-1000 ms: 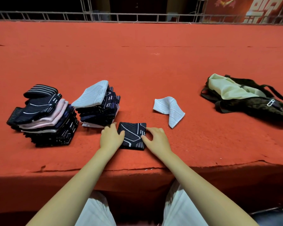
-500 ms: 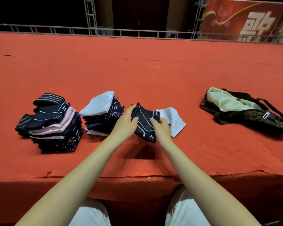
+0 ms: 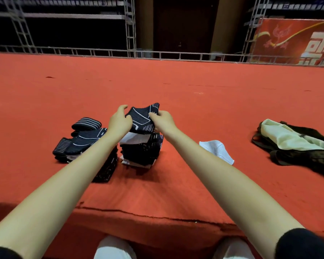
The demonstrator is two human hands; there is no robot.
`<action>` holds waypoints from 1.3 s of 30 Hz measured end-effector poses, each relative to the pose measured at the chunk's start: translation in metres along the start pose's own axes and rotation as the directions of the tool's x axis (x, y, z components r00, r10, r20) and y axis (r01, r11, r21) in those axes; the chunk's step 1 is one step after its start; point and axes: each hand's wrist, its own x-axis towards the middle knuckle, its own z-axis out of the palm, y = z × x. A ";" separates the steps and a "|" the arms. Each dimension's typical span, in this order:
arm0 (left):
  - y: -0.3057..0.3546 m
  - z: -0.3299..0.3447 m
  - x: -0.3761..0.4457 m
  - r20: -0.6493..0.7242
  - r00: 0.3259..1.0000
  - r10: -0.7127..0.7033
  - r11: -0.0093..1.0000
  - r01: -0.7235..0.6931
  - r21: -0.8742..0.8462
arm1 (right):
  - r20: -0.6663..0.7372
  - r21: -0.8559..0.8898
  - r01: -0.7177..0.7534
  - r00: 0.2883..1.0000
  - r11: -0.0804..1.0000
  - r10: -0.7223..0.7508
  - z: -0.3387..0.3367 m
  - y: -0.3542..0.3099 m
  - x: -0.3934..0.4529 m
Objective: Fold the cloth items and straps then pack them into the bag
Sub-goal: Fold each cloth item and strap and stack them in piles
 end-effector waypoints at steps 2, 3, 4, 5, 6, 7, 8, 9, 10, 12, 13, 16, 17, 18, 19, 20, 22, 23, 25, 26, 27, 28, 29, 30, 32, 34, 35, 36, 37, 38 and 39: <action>-0.010 0.003 0.008 0.013 0.999 -0.034 0.999 0.034 0.008 | 0.002 -0.119 -0.013 1.000 0.993 0.014 0.008 0.002 0.007; -0.013 0.006 0.010 0.029 0.999 -0.045 0.999 0.045 0.000 | -0.007 -0.184 -0.026 1.000 0.983 0.025 0.009 0.005 0.009; -0.015 0.010 0.011 0.054 0.997 -0.051 0.999 0.052 -0.008 | -0.014 -0.238 -0.033 0.999 0.971 0.031 0.009 0.009 0.010; -0.020 0.015 0.011 0.079 0.996 -0.050 0.999 0.051 -0.011 | -0.013 -0.282 -0.038 0.999 0.959 0.036 0.009 0.014 0.012; -0.025 0.021 0.012 0.100 0.994 -0.042 0.999 0.043 -0.004 | -0.005 -0.323 -0.029 1.000 0.946 0.029 0.009 0.019 0.014; -0.033 0.028 0.013 0.111 0.993 -0.038 0.999 0.036 0.025 | 0.005 -0.359 -0.019 1.000 0.933 0.022 0.009 0.022 0.015; -0.043 0.034 0.015 0.117 0.992 -0.039 0.996 0.030 0.079 | 0.016 -0.391 -0.008 1.000 0.920 0.016 0.009 0.026 0.015; -0.051 0.039 0.015 0.112 0.993 -0.047 0.990 0.031 0.138 | 0.027 -0.425 -0.003 0.999 0.905 0.016 0.010 0.029 0.015; -0.056 0.043 0.014 0.101 0.993 -0.055 0.982 0.036 0.186 | 0.038 -0.455 -0.008 0.999 0.891 0.028 0.012 0.034 0.017; -0.060 0.047 0.014 0.084 0.995 -0.055 0.974 0.035 0.223 | 0.038 -0.472 -0.049 0.996 0.880 0.076 0.015 0.044 0.019; -0.059 0.048 0.015 0.081 0.996 -0.046 0.974 0.027 0.224 | 0.025 -0.448 -0.085 0.994 0.890 0.108 0.016 0.047 0.019; -0.057 0.045 0.022 0.063 0.998 -0.002 0.975 -0.012 0.222 | -0.023 -0.333 -0.189 0.981 0.924 0.193 0.012 0.055 0.019; -0.057 0.043 0.025 0.051 0.999 0.011 0.976 -0.022 0.216 | -0.028 -0.310 -0.189 0.981 0.932 0.190 0.010 0.055 0.018; -0.056 0.040 0.026 0.043 0.999 0.025 0.977 -0.033 0.210 | -0.031 -0.290 -0.180 0.983 0.940 0.179 0.008 0.054 0.017; -0.055 0.038 0.027 0.039 0.999 0.038 0.979 -0.045 0.200 | -0.033 -0.267 -0.163 0.987 0.950 0.160 0.006 0.053 0.016; -0.053 0.036 0.027 0.038 0.998 0.051 0.979 -0.058 0.194 | -0.030 -0.238 -0.148 0.989 0.960 0.145 0.004 0.052 0.016; -0.048 0.033 0.026 0.038 0.996 0.079 0.979 -0.085 0.188 | -0.016 -0.185 -0.126 0.992 0.975 0.125 0.002 0.051 0.016; -0.046 0.033 0.026 0.033 0.995 0.095 0.977 -0.100 0.190 | -0.013 -0.174 -0.120 0.993 0.977 0.120 0.001 0.051 0.015; -0.041 0.033 0.023 0.017 0.990 0.141 0.968 -0.142 0.205 | -0.019 -0.137 -0.116 0.993 0.984 0.114 -0.001 0.052 0.013; -0.036 0.033 0.020 0.014 0.986 0.168 0.964 -0.167 0.208 | -0.033 -0.111 -0.117 0.993 0.987 0.114 -0.003 0.054 0.013; -0.031 0.034 0.018 0.015 0.982 0.190 0.961 -0.190 0.202 | -0.051 -0.084 -0.124 0.991 0.989 0.120 -0.006 0.056 0.011; -0.025 0.036 0.014 0.021 0.977 0.211 0.957 -0.211 0.197 | -0.066 -0.068 -0.133 0.989 0.989 0.129 -0.010 0.059 0.011; -0.017 0.039 0.011 0.026 0.972 0.234 0.953 -0.234 0.190 | -0.074 -0.068 -0.145 0.987 0.987 0.140 -0.015 0.063 0.010; -0.009 0.042 0.007 0.030 0.965 0.261 0.947 -0.262 0.187 | -0.077 -0.077 -0.148 0.987 0.986 0.142 -0.020 0.067 0.008; 0.008 0.050 -0.001 0.041 0.947 0.319 0.931 -0.321 0.175 | -0.071 -0.109 -0.154 0.987 0.982 0.147 -0.034 0.074 0.001; 0.026 0.060 -0.010 0.042 0.924 0.379 0.914 -0.381 0.142 | -0.095 -0.128 -0.142 0.987 0.982 0.130 -0.049 0.084 -0.006; 0.035 0.066 -0.015 0.033 0.913 0.406 0.906 -0.407 0.115 | -0.123 -0.143 -0.144 0.984 0.979 0.127 -0.057 0.091 -0.010; 0.043 0.071 -0.022 0.020 0.902 0.431 0.898 -0.431 0.083 | -0.156 -0.166 -0.149 0.980 0.975 0.123 -0.067 0.099 -0.014; 0.050 0.079 -0.029 0.008 0.890 0.457 0.888 -0.457 0.044 | -0.194 -0.189 -0.160 0.973 0.969 0.123 -0.078 0.108 -0.021; 0.055 0.087 -0.036 0.007 0.874 0.485 0.874 -0.486 0.008 | -0.235 -0.206 -0.166 0.965 0.964 0.116 -0.090 0.119 -0.027; 0.059 0.098 -0.042 0.025 0.858 0.513 0.858 -0.513 -0.023 | -0.290 -0.221 -0.171 0.952 0.960 0.103 -0.103 0.130 -0.034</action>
